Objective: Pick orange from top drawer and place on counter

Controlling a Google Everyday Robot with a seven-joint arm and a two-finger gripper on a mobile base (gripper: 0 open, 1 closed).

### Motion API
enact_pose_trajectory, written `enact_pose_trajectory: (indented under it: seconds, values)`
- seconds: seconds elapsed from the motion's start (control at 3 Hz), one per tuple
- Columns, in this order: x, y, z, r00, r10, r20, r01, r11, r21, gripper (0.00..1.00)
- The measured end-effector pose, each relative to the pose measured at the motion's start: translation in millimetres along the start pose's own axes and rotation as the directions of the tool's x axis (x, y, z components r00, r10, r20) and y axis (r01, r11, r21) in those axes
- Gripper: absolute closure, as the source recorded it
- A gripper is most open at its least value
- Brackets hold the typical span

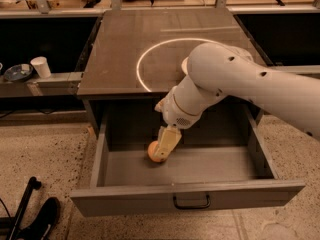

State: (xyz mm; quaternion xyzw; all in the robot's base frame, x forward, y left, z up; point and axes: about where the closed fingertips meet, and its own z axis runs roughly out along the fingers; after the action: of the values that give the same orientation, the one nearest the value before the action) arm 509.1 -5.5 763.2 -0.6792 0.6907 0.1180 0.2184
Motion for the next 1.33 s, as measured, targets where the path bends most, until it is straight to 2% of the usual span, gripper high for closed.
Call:
enact_pose_trajectory:
  seconds: [0.33,0.67,1.0,1.33]
  values:
    - [4,-4,26,0.996,-0.022,0.082,0.019,0.9994,0.030,0.17]
    - [19,-7,51,0.990,-0.053,0.132,0.043,0.9964,0.073,0.18]
    - [36,-10,73,0.989,-0.061,0.135,0.051,0.9955,0.080,0.22]
    - [50,-12,95,0.991,-0.047,0.122,0.040,0.9977,0.055,0.31]
